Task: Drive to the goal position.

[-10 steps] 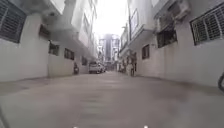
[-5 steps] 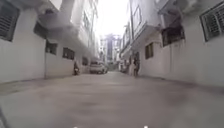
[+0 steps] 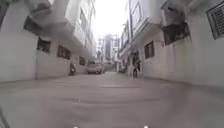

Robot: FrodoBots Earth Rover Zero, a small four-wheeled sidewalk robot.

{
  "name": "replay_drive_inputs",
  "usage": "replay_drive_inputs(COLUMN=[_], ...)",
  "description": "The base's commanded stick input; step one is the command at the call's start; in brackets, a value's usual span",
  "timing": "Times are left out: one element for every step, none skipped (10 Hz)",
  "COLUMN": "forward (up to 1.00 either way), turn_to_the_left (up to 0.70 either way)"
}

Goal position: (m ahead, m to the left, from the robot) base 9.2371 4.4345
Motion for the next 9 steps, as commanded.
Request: replay_drive_inputs(forward=[1.0, 1.0, 1.0, 1.0, 1.0, 1.0, 1.0, 1.0, 1.0], turn_to_the_left=[-0.38, -0.38, -0.38, -0.38, 0.02, 0.02, 0.02, 0.02, 0.02])
